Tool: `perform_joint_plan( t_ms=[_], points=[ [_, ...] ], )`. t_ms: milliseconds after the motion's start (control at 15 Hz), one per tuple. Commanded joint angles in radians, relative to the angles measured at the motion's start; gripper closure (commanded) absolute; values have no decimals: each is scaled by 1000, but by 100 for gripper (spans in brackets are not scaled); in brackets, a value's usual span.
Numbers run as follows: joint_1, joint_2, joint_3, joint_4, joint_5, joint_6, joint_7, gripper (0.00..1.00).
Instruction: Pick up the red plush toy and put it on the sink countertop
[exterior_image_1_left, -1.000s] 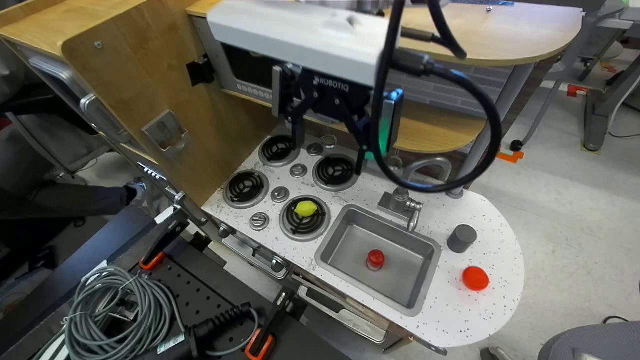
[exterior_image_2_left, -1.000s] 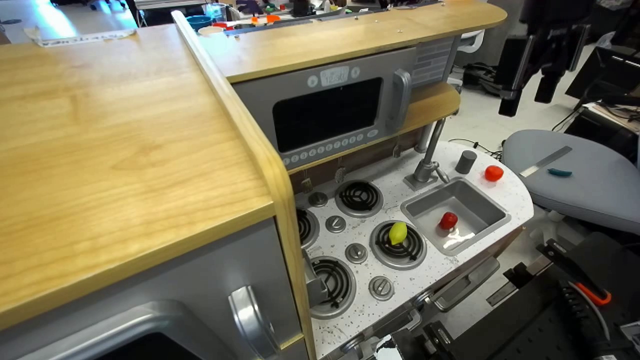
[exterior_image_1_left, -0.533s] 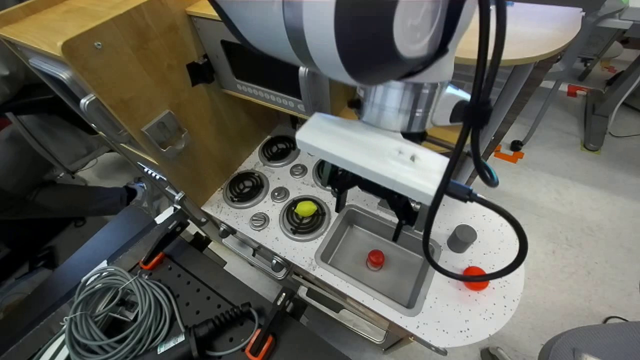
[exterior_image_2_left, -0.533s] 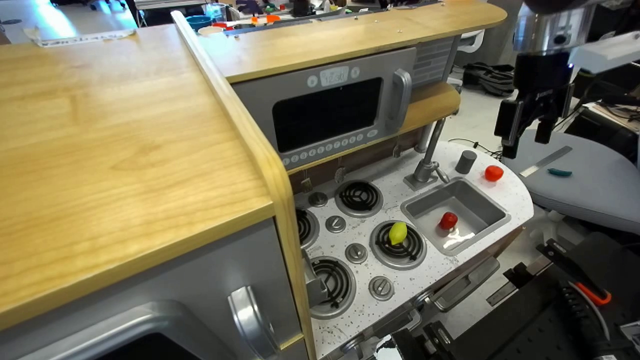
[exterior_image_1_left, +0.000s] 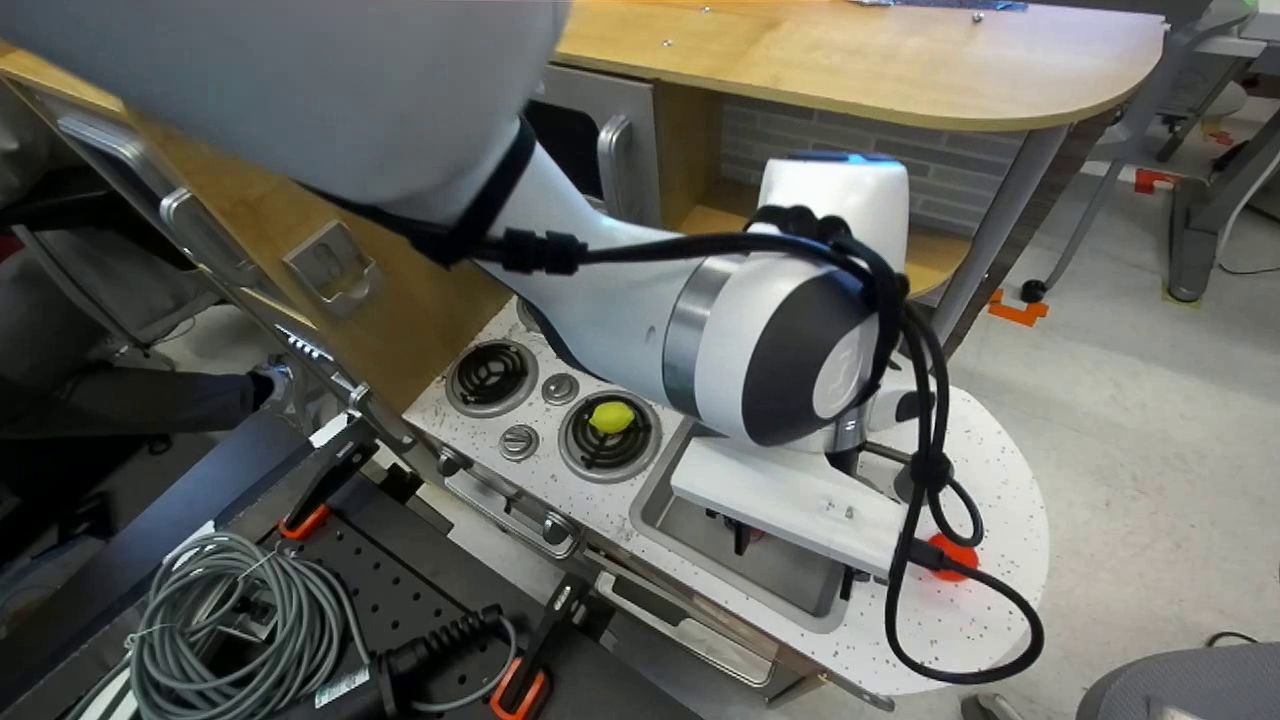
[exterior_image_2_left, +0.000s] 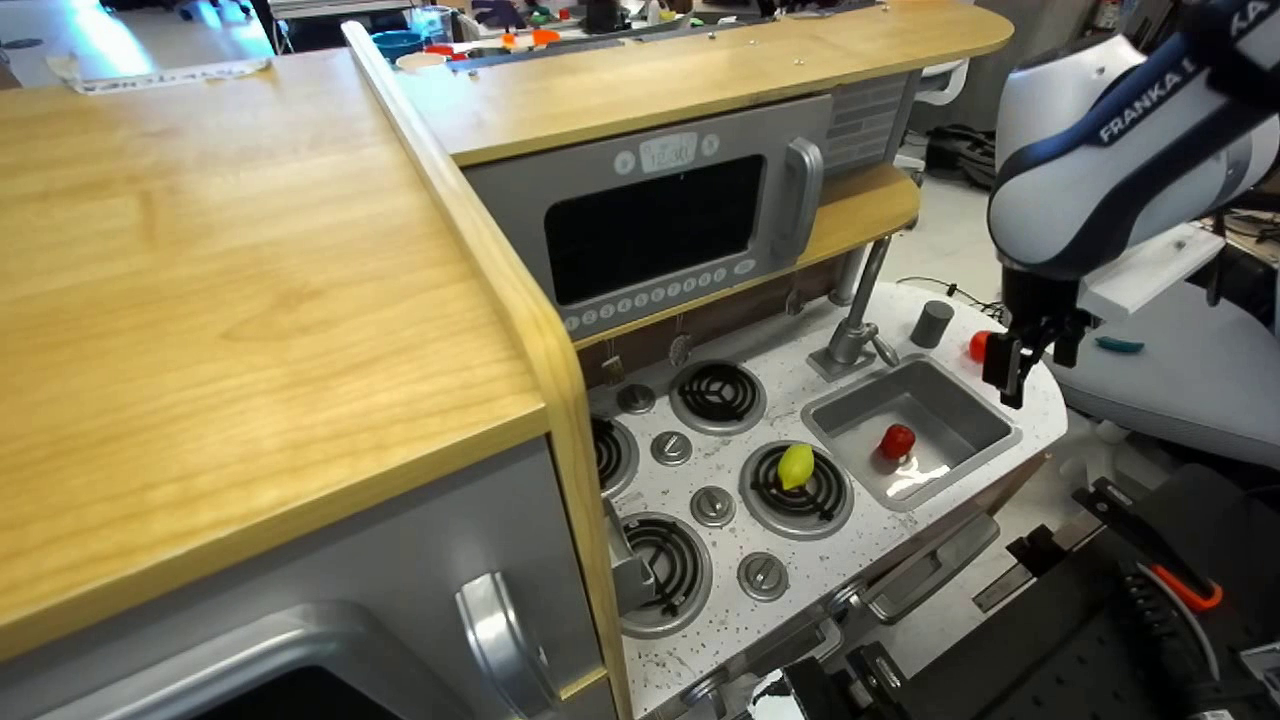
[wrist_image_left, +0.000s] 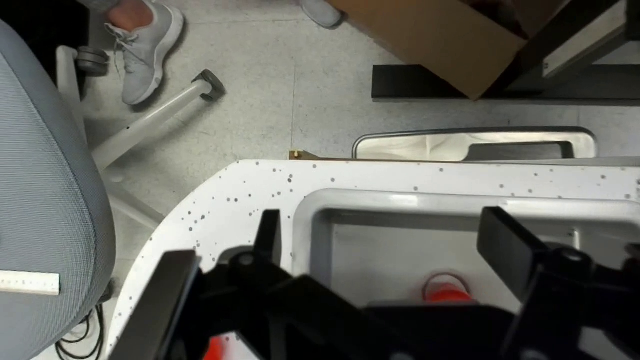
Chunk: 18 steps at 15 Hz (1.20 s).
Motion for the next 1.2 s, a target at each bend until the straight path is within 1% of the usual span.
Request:
perform_joint_plan(
  t_ms=[0, 133, 333, 467, 667, 933, 1133],
  points=[
    [9, 95, -17, 66, -51, 49, 19, 0],
    [11, 117, -11, 71, -53, 93, 21, 0],
    [18, 150, 0, 101, -34, 115, 28, 0],
    [29, 170, 7, 131, -29, 111, 38, 0],
    [43, 190, 17, 166, -30, 135, 49, 0],
    [55, 216, 28, 188, -19, 143, 56, 0],
    [61, 249, 22, 209, -24, 139, 57, 0]
  ],
)
